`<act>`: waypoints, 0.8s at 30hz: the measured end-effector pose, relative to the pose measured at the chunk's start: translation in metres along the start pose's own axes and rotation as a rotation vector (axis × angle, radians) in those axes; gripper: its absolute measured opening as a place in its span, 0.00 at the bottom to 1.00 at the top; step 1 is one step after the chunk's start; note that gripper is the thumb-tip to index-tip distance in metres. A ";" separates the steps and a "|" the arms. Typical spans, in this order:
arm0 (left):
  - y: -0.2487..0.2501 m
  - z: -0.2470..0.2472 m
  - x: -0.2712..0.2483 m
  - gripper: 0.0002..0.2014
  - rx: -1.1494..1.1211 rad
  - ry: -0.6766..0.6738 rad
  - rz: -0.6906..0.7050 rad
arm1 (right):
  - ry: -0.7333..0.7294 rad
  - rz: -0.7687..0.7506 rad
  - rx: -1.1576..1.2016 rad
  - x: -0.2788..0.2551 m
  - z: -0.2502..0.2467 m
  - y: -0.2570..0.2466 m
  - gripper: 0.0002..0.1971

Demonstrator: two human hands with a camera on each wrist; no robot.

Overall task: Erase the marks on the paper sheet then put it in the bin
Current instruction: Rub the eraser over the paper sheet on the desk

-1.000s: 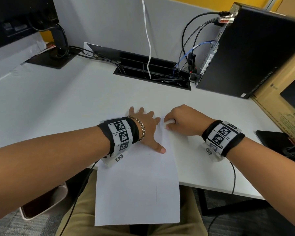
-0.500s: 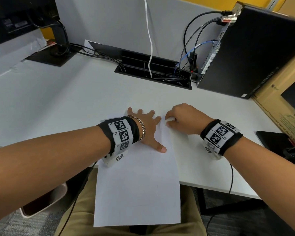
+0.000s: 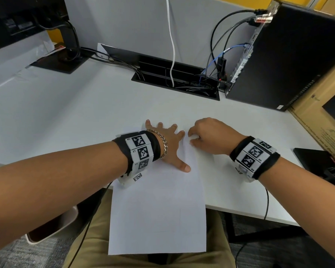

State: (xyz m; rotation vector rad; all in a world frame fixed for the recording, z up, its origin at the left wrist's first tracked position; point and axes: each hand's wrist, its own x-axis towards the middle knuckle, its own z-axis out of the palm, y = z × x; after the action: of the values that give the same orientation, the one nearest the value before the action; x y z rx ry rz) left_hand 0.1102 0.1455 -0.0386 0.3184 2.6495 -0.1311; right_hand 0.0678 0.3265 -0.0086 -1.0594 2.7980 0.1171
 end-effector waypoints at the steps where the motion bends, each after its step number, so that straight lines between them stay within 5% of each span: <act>1: 0.000 0.000 0.000 0.70 0.001 -0.002 -0.001 | -0.012 -0.009 0.011 -0.003 0.002 -0.001 0.15; 6: 0.001 0.000 0.000 0.69 0.003 0.001 -0.002 | -0.092 -0.060 0.053 -0.019 0.002 -0.002 0.13; 13: 0.000 -0.001 -0.002 0.69 -0.007 -0.024 -0.019 | 0.018 0.094 0.074 0.006 0.003 -0.002 0.15; 18: -0.001 0.000 -0.003 0.69 -0.026 -0.044 -0.023 | -0.037 0.120 0.133 -0.019 0.002 -0.003 0.11; 24: -0.004 0.002 -0.004 0.69 -0.042 -0.030 0.000 | 0.123 0.218 0.208 -0.055 0.003 -0.004 0.09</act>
State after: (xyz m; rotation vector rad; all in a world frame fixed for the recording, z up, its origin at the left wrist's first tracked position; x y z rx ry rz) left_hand 0.1132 0.1404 -0.0388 0.3007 2.6184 -0.0799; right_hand 0.1117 0.3597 -0.0023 -0.7369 2.9467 -0.2190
